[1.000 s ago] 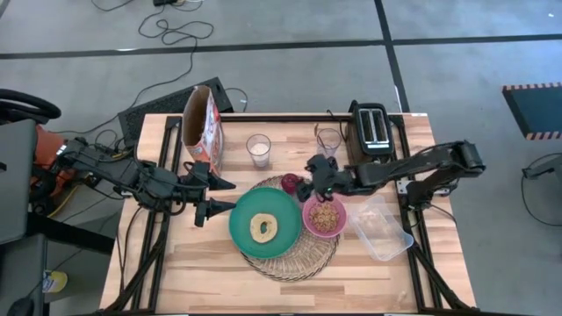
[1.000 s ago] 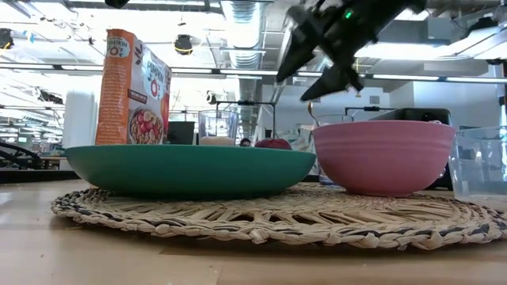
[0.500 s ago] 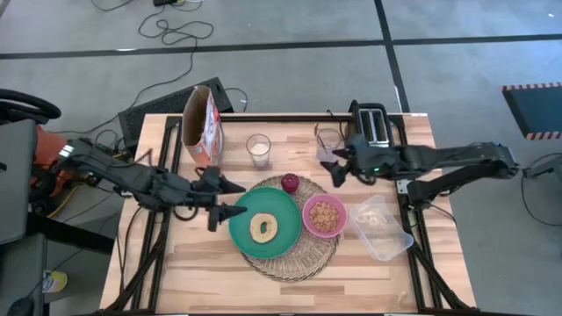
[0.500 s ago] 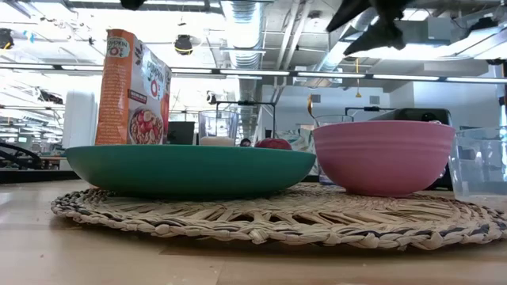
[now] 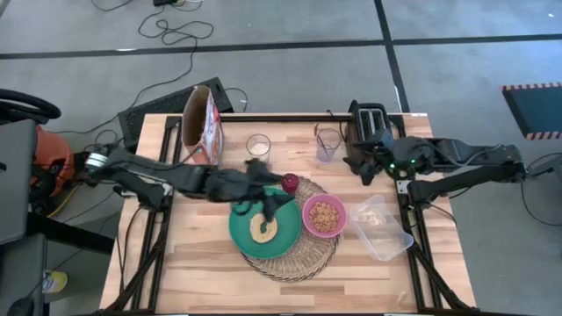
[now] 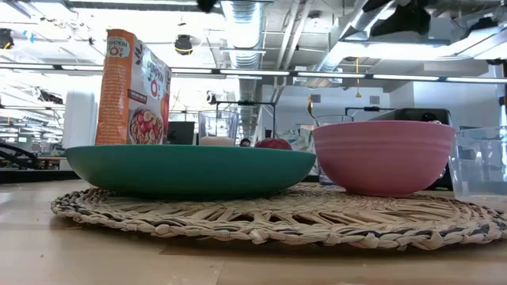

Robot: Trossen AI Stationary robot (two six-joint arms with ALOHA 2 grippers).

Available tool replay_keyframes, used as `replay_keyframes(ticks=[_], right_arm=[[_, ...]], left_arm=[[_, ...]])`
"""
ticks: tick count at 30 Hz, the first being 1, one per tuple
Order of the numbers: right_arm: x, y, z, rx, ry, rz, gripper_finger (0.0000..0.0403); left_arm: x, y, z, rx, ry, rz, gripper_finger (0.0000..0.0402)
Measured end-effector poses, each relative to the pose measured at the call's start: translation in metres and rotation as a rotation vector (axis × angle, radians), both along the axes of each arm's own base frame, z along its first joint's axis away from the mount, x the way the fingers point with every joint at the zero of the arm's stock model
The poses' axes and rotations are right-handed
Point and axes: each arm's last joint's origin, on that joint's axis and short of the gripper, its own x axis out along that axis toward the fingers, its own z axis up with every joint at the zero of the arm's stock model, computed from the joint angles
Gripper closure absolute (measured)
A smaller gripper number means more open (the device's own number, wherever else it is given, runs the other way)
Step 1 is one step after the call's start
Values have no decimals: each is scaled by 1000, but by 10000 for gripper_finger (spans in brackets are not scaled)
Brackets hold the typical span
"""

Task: Arrange a breakfast setting
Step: Put the spoon on the left side of the green plate

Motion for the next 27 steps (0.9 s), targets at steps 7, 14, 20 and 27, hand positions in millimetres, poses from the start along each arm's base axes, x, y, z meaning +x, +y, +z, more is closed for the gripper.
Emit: replay_keyframes(ticks=[7, 14, 20, 27], right_arm=[[-13, 1, 5, -56, -4, 83, 66], [-21, 0, 4, -57, 22, 89, 66], [-27, 0, -1, -57, 83, 90, 66], [-29, 0, -5, -57, 133, 90, 66]], left_arm=[[68, 19, 10, 26, 31, 71, 88], [117, 50, 7, 89, 126, 177, 88], [139, 84, -6, 94, 131, 351, 88], [143, 122, -20, 24, 142, 432, 88]])
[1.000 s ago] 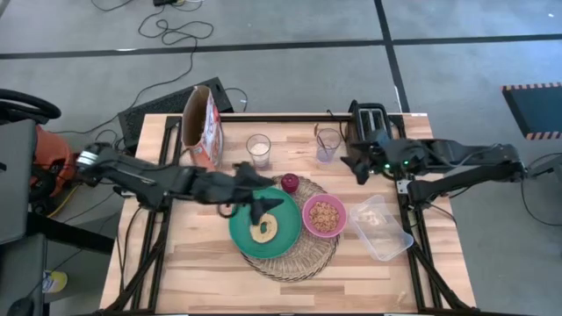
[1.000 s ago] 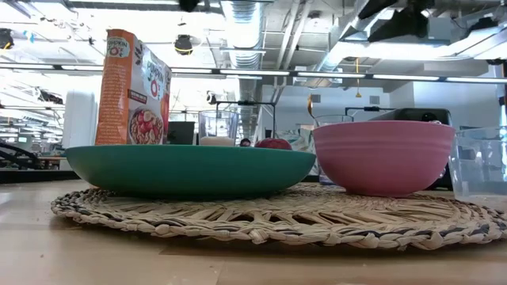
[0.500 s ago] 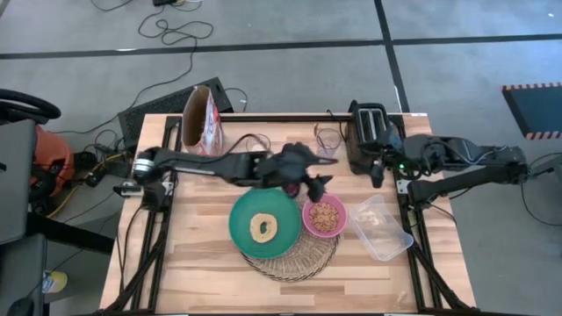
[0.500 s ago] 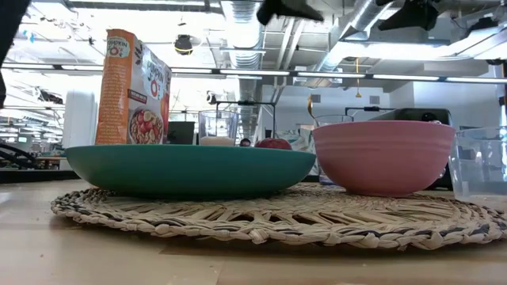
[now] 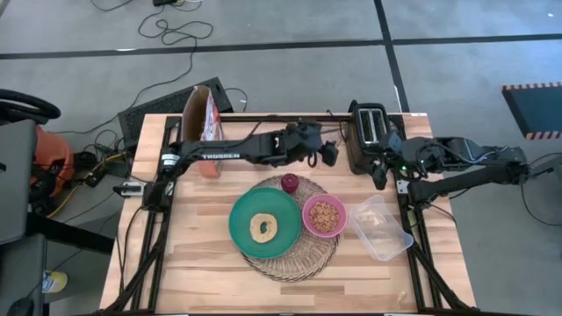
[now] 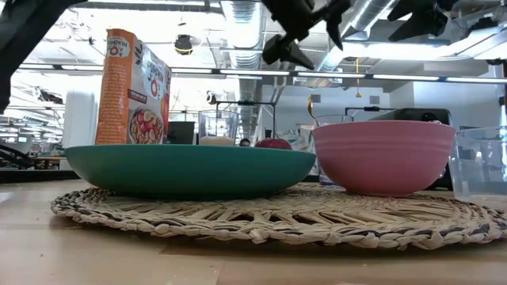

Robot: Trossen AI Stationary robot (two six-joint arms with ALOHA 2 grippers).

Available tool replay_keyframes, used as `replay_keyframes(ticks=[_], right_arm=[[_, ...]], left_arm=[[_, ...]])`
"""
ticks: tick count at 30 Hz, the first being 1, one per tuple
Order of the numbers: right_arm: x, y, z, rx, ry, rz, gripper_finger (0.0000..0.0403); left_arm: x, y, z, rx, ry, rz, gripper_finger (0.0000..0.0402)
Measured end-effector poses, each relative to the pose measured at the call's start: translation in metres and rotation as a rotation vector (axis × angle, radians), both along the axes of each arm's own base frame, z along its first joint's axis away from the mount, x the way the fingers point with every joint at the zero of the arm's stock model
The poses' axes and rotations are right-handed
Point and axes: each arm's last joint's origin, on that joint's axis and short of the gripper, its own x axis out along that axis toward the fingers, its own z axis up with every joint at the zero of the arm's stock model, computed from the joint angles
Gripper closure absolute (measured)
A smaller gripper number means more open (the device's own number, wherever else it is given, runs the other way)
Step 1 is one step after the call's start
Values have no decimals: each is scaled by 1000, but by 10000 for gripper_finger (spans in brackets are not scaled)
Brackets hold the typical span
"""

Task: Arrange a breakfast setting
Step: Put the spoon on the left side of the green plate

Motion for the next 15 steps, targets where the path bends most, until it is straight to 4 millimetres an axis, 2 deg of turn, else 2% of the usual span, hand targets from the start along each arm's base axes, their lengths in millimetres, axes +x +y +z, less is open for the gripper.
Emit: replay_keyframes(ticks=[7, 15], right_arm=[[0, 0, 0, 0, -1, 0, 66], [0, 0, 0, -1, -1, 0, 66]], left_arm=[[-4, 23, -1, -23, -11, 70, 88], [2, 31, -28, -98, 37, 125, 88]])
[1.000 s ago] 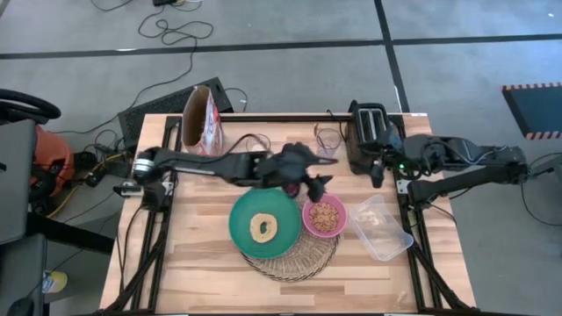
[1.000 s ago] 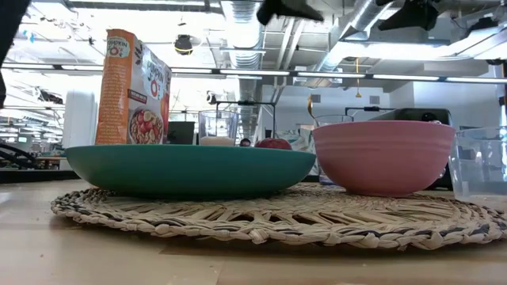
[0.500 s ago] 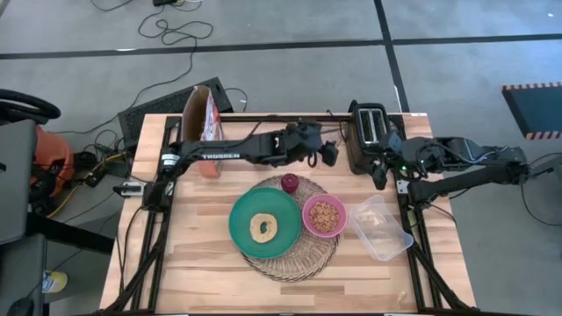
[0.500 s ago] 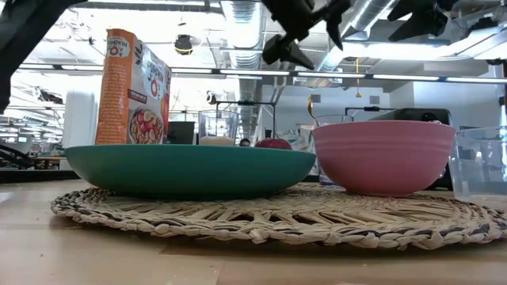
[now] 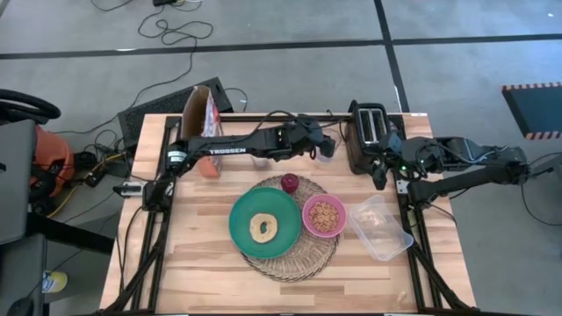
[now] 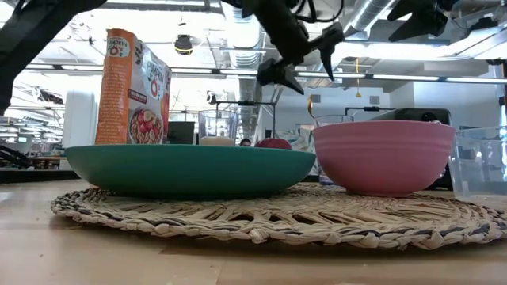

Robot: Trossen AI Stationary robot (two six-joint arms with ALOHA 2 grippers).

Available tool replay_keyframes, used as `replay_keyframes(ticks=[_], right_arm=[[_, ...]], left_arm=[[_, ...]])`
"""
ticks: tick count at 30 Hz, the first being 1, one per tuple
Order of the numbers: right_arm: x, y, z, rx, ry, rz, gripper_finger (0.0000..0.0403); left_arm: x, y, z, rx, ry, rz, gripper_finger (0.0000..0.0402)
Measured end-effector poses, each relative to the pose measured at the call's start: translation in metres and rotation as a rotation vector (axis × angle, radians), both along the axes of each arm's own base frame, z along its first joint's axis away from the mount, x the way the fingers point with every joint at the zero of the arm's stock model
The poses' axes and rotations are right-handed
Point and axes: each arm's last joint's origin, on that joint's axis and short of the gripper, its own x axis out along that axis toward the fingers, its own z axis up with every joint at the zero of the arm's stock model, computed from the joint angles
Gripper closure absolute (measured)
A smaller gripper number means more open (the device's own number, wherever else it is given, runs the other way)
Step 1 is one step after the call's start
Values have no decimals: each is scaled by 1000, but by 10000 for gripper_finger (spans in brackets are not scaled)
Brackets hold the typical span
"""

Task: Arrange a breakfast setting
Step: Put the spoon on the left side of the green plate

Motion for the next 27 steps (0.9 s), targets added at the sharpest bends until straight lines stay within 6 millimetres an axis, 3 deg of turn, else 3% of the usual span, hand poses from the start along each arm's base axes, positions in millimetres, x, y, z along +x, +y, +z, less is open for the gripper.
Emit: replay_keyframes(ticks=[15, 22, 27], right_arm=[[-1, 0, -1, -1, 18, 1, 66], [-1, 0, -2, -1, 22, 1, 66], [-1, 0, -2, -1, 22, 1, 66]], left_arm=[[15, 12, -38, 2, 40, 57, 88], [16, 17, -38, 38, 29, 90, 92], [16, 20, -38, 67, 42, 98, 126]])
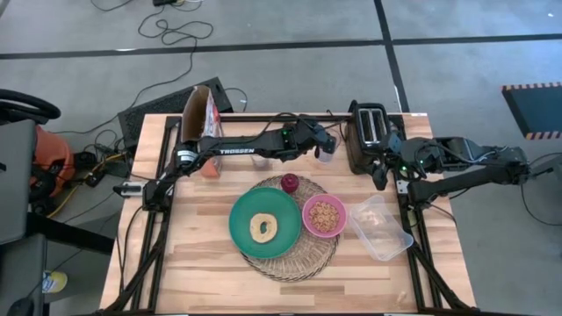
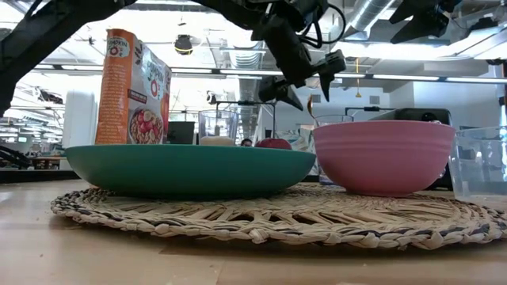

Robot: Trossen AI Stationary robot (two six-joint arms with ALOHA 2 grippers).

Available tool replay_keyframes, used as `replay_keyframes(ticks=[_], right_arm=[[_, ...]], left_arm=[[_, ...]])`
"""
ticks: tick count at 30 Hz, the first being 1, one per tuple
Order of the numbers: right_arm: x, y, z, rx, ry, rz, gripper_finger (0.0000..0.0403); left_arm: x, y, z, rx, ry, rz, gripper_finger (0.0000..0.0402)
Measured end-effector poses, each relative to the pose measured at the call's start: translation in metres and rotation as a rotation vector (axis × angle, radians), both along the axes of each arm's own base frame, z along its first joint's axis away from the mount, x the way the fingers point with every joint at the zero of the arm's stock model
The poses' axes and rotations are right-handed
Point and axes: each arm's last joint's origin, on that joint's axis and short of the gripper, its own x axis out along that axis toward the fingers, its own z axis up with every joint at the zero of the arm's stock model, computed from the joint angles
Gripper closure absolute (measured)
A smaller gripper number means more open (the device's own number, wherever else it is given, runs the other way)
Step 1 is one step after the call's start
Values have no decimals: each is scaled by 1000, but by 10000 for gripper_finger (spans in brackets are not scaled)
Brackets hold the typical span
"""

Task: Arrange a breakfast setting
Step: Put the spoon on the left side of the green plate

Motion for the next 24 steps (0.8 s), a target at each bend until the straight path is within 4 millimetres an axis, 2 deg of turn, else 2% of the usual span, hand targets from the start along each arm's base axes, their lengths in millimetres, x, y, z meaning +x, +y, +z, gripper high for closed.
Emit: replay_keyframes(ticks=[12, 24], right_arm=[[0, 0, 0, 0, 0, 0, 66], [0, 0, 0, 1, 0, 0, 66]], left_arm=[[-1, 4, -1, 0, 8, 12, 226], [-1, 4, 0, -10, 0, -3, 287]])
